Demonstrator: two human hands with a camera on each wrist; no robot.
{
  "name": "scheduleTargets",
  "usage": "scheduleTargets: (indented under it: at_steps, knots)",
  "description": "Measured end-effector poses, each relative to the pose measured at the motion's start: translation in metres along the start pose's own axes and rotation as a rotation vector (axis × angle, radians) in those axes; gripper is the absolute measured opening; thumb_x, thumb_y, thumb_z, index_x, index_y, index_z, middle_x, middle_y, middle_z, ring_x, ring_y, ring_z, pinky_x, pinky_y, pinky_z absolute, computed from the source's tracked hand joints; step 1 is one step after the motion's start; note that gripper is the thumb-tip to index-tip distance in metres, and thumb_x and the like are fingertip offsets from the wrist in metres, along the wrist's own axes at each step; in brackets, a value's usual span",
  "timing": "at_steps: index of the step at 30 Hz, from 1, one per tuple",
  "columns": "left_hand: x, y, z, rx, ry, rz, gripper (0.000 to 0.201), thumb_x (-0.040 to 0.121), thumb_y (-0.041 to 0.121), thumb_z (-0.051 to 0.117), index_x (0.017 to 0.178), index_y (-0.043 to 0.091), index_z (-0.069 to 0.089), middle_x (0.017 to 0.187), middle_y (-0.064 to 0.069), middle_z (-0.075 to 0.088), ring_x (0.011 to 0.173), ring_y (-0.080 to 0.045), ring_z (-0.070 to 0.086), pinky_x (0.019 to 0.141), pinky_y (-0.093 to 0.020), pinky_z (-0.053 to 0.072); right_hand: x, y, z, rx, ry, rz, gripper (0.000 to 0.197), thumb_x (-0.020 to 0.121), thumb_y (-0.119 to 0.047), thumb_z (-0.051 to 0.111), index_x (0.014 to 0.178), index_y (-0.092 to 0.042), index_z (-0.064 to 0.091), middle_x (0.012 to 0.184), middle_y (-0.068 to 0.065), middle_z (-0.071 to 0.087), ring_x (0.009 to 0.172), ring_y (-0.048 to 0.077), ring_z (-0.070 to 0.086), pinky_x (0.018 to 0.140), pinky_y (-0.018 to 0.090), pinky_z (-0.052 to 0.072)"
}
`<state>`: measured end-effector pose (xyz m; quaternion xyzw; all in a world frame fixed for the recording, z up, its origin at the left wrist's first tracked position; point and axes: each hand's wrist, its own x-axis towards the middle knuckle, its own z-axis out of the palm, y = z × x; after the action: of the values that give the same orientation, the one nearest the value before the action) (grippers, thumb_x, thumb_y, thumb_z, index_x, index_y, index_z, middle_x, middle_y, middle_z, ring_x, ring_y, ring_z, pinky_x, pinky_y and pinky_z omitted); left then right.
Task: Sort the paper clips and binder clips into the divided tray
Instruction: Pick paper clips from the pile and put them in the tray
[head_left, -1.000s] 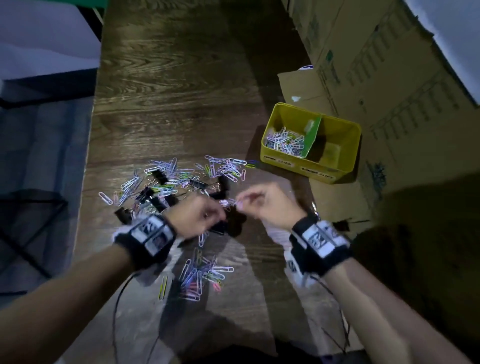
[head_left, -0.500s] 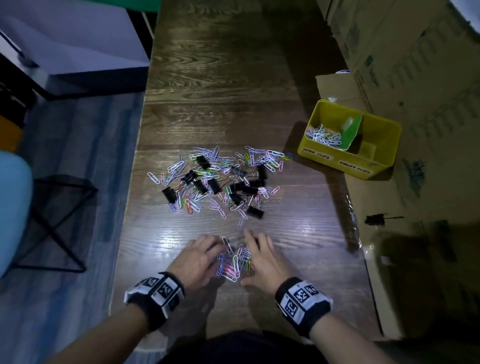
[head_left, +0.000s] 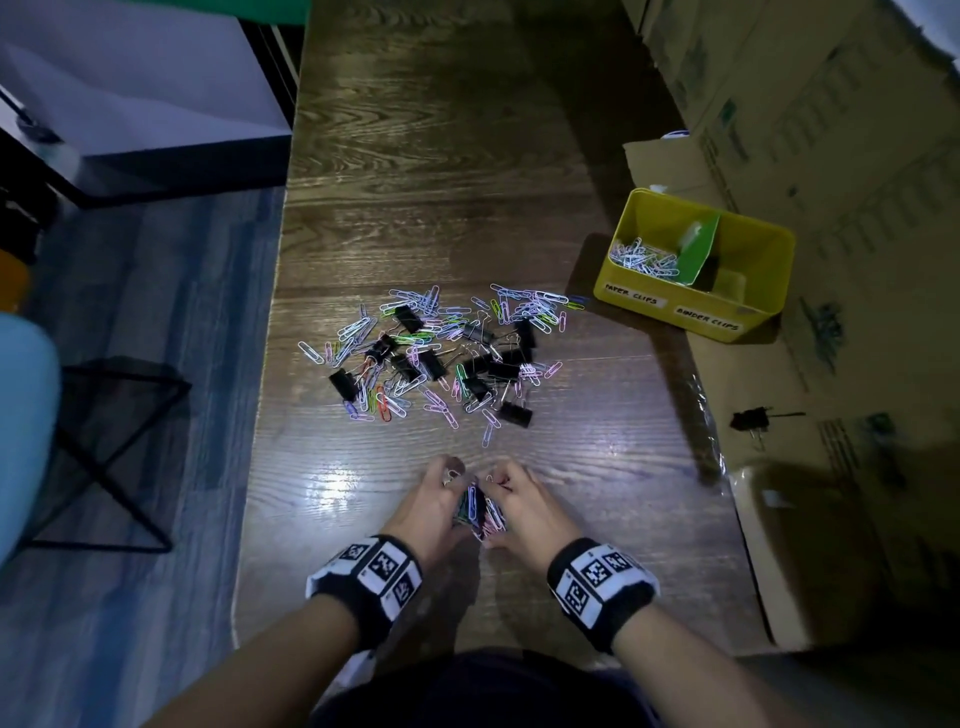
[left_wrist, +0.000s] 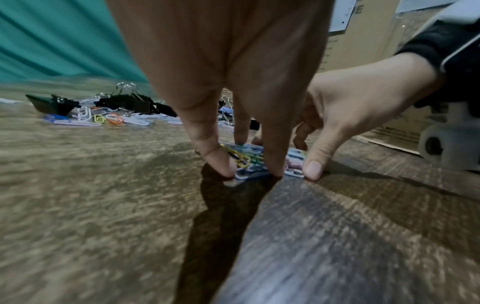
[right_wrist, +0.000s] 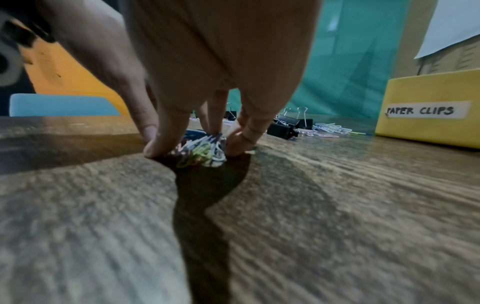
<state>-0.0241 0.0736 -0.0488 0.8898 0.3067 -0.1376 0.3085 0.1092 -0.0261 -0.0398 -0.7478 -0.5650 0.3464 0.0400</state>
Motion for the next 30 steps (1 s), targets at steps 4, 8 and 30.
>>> scheduleTargets:
  at_steps: [4,8,30]
  knots:
    - [0.003,-0.001,-0.008,0.011,-0.025,0.043,0.044,0.077,0.020,0.070,0.119,0.017,0.058,0.124,-0.003,0.046,0.105,-0.025,0.057,0.093,-0.036,0.047,-0.004,-0.002,-0.010,0.028,-0.049,-0.023,0.043,0.087,-0.020,0.063,0.128,-0.010,0.054,0.128,0.007,0.045,0.118,0.026,0.045,0.098,0.032,0.035]
    - [0.005,-0.002,-0.015,-0.040,0.032,0.086,0.037,0.076,0.012,0.069,0.113,0.014,0.064,0.120,-0.004,0.058,0.103,-0.024,0.061,0.092,-0.028,0.045,-0.003,-0.002,-0.011,0.144,-0.002,0.004,0.029,0.091,-0.010,0.053,0.119,-0.007,0.061,0.120,0.013,0.056,0.112,0.031,0.052,0.091,0.032,0.042]
    - [0.027,-0.022,-0.054,-1.295,0.021,-0.371,0.040,0.059,-0.016,0.070,0.086,0.014,0.075,0.100,-0.013,0.071,0.077,-0.017,0.070,0.065,-0.025,0.058,0.007,0.045,-0.061,1.007,0.225,0.255,0.038,0.067,-0.010,0.083,0.090,-0.037,0.072,0.102,0.006,0.071,0.096,0.013,0.063,0.084,0.035,0.054]
